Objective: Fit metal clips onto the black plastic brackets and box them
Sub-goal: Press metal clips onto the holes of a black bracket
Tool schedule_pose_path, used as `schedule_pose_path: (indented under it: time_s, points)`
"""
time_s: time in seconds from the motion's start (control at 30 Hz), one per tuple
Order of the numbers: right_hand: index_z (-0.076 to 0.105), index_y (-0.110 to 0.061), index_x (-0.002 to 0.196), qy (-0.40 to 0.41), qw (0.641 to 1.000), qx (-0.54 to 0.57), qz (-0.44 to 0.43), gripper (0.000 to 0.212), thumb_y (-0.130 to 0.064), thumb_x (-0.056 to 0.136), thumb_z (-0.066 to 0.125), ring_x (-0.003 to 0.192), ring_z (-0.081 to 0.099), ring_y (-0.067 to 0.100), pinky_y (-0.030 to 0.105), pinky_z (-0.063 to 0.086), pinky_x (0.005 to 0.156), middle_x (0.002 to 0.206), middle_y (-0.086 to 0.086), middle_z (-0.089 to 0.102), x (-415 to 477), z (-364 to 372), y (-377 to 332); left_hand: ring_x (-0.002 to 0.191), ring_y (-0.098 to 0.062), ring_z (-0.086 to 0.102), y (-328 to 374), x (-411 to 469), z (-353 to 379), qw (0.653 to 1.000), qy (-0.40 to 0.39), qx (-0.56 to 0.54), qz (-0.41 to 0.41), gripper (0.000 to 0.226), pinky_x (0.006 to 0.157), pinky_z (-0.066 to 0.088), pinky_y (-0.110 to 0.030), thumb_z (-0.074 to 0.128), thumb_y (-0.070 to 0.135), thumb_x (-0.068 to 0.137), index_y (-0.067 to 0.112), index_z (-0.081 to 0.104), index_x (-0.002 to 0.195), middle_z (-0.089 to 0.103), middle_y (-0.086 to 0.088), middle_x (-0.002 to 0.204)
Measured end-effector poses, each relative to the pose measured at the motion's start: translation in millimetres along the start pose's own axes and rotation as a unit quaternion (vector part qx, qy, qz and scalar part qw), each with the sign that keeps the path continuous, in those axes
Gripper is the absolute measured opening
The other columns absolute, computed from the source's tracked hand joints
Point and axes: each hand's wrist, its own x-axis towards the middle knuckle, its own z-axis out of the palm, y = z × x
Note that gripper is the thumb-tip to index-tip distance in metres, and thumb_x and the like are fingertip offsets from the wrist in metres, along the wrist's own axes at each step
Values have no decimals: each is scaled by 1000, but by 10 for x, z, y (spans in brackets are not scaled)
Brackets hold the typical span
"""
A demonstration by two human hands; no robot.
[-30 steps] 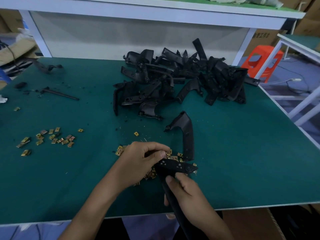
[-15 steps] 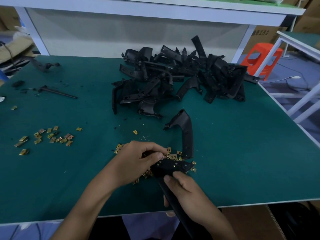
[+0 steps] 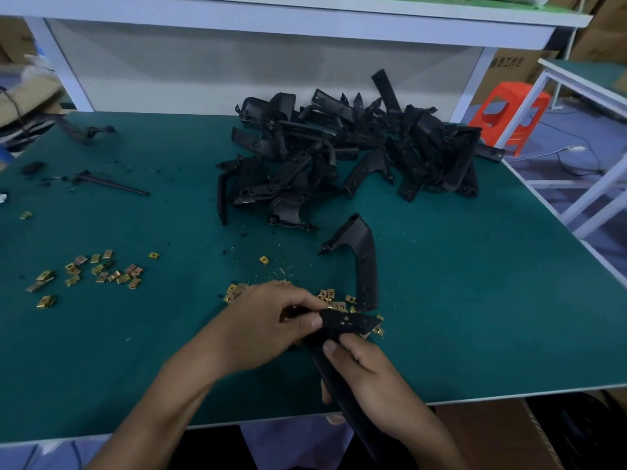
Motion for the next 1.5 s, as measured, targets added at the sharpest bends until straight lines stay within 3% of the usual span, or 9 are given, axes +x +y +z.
schedule_pose_path:
  time_s: [0.2,0.27,0.33,0.43,0.57,0.77,1.1,1.3,1.5]
  points:
    - [62,-36,83,13,1000,-14,0,29,-44,105,46,57,58,14,29,43,54,68,7,70,11,27,-19,120,10,38,-103,-76,192,996,73,47,21,31,97,21,0,77,38,87,40,71,117,54,33,119]
    - [61,-36,82,18,1000,-16,3,30,-42,107,45,57,58,15,30,43,55,69,8,71,10,17,-28,118,11,45,-169,12,124,999,47,-7,3,25,97,29,-2,71,50,87,42,73,111,58,35,116]
    - [59,-34,81,24,999,-20,8,31,-41,108,45,58,59,15,29,44,55,71,9,72,7,-1,-41,109,10,55,-322,186,5,994,91,-28,-49,24,92,39,-7,61,50,93,38,73,111,65,31,112]
    - [60,-32,82,26,999,-24,16,30,-42,107,45,59,61,13,26,45,56,73,8,73,4,-1,-52,109,-18,60,-626,452,-136,964,201,111,-136,24,93,48,-30,59,32,100,21,70,118,68,3,113]
    - [59,-34,78,32,999,-16,26,32,-43,106,46,58,63,14,28,46,56,74,9,73,8,10,-67,109,-26,58,-817,602,-79,962,146,138,-188,19,97,49,-41,65,29,97,19,67,113,63,-4,111]
    - [57,-41,72,26,999,-17,25,36,-44,106,45,61,64,10,27,51,58,75,7,73,2,-1,-98,84,-1,59,-727,572,-74,970,177,51,-159,15,66,40,-17,67,25,96,35,56,91,61,18,87]
    - [57,-32,81,35,999,-17,3,31,-54,99,46,53,58,19,39,47,51,72,10,71,11,41,-6,87,-2,67,41,320,64,968,109,-227,-15,15,76,51,-14,70,22,95,37,73,99,73,10,94]
    - [58,-36,80,41,998,-49,-14,29,-53,99,44,57,63,13,35,48,55,72,5,73,39,32,55,86,-2,72,167,301,240,973,25,-230,-24,14,74,50,-11,72,16,93,29,77,95,77,10,90]
    - [59,-37,78,39,997,-56,-25,30,-49,101,44,61,67,12,32,51,60,69,3,72,56,27,95,87,0,71,174,286,259,980,24,-195,-23,15,76,49,-9,72,14,93,27,77,97,77,14,90]
